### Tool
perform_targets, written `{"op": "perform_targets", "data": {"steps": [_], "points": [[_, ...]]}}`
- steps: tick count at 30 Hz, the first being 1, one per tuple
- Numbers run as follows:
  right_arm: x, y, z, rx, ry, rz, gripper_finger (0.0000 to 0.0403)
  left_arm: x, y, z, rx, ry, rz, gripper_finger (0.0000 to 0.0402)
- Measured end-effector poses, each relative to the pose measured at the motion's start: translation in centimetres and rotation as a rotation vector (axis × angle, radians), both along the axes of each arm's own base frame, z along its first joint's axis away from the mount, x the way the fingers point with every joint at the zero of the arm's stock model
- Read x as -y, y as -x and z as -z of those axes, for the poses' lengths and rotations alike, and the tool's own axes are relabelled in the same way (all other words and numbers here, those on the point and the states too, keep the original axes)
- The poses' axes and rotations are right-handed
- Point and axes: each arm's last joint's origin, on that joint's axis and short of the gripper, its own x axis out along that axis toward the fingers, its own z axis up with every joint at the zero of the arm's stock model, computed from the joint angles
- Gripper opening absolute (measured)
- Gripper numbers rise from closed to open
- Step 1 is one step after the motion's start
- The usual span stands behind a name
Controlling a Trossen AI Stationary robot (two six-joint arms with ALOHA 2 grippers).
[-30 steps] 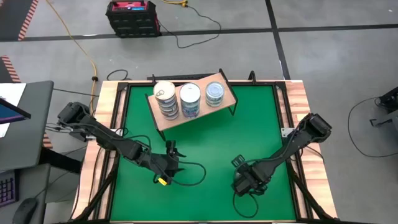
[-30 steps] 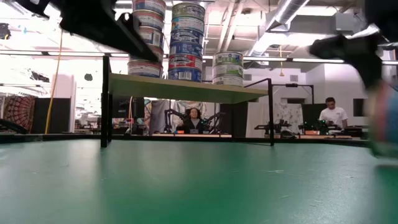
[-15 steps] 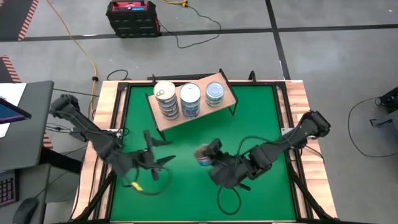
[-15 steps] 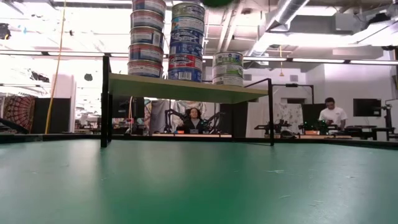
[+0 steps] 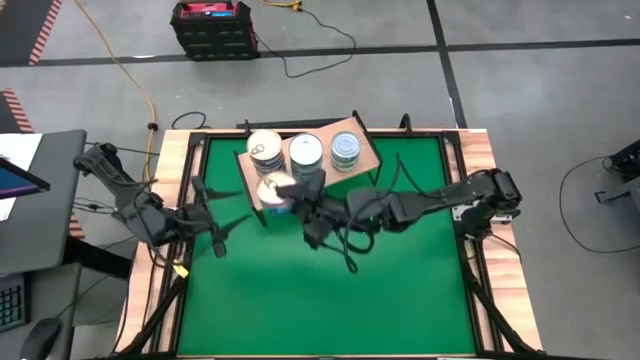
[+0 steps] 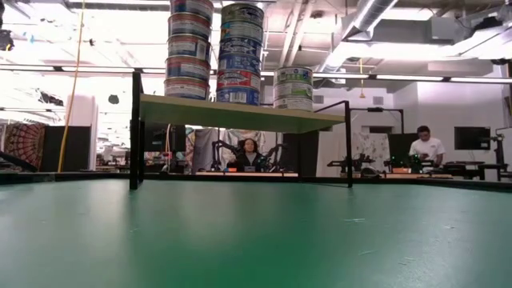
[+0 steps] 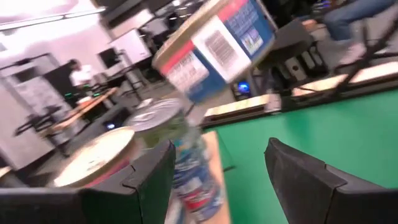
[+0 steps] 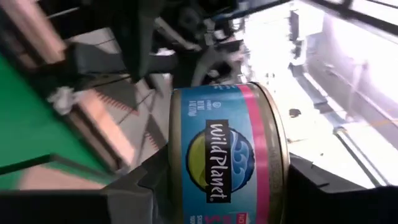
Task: Stack canned seafood by type on shelf
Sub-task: Stack the blue pink tuna can on top of the blue pink tuna can on the shelf
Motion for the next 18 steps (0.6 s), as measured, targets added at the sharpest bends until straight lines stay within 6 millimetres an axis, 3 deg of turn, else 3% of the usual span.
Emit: {"op": "perform_targets", "data": {"steps": [4,8,16,18], "points": [[2.5,-0.4,-0.5,0.049,0.018,0.027,0.0212,-0.9,0.8,-0.5,0.024,0.012,-0.076,0.0237],[4.4,-0.8,-0.9,0.111,0.016,-0.006,0.0232,-1.3,1.2,-0.7,0.022,-0.005,-0.132,0.0237],[6.5,-5.6,-0.7,0.142,0.043,0.021,0.0223,-2.3,1.0,-0.8,0.028,-0.001,-0.177,0.0237],[6.6,-5.7,-1.4,0.096,0.042,0.053,0.0218,-2.3,1.2,-0.7,0.027,0.006,-0.169,0.0237]]}}
